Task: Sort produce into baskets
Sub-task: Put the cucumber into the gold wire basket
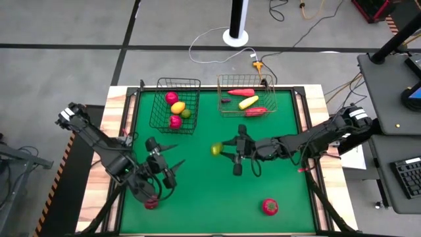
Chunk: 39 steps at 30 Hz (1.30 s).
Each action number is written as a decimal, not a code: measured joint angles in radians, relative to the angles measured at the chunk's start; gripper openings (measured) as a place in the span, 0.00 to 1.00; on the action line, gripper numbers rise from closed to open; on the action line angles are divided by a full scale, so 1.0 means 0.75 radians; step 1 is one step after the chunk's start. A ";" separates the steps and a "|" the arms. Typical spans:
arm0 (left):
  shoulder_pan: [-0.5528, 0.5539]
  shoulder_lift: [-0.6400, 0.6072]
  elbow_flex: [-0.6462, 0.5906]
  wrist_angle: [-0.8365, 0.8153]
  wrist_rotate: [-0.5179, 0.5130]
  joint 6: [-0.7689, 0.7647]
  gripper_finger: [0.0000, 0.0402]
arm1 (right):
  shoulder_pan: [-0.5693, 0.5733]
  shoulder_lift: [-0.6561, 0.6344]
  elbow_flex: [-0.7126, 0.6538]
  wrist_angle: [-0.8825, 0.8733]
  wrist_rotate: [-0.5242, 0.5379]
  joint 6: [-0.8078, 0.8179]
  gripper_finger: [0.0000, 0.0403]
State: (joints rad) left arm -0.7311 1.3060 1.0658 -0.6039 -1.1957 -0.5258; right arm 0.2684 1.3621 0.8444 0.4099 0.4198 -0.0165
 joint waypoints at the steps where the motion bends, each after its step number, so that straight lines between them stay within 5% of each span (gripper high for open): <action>1: 0.000 0.005 0.000 0.001 -0.001 -0.008 0.67 | 0.000 0.001 0.000 0.013 0.000 -0.006 0.34; 6: 0.001 0.040 0.000 0.000 -0.002 -0.036 0.67 | -0.019 -0.001 0.000 0.125 0.012 -0.010 0.34; 12: 0.001 0.069 -0.001 0.000 -0.001 -0.054 0.67 | -0.099 -0.001 0.070 0.094 0.258 0.106 0.34; 20: 0.001 0.082 -0.001 -0.001 -0.001 -0.060 0.67 | -0.331 0.040 0.536 -0.887 0.278 0.266 0.34; 28: 0.001 0.082 -0.001 -0.009 0.001 -0.071 0.67 | -0.626 0.172 0.907 -1.725 0.271 0.181 0.34; 32: 0.001 0.082 -0.002 -0.018 0.001 -0.080 0.67 | -0.809 0.248 0.990 -1.997 0.242 0.101 0.34; 39: 0.001 0.082 -0.002 -0.018 -0.013 -0.080 0.67 | -1.090 0.364 1.006 -2.192 -0.004 -0.065 0.34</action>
State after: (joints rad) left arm -0.7303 1.3674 1.0645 -0.6170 -1.2057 -0.5861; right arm -0.5493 1.6354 1.5990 -1.2340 0.4165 -0.0651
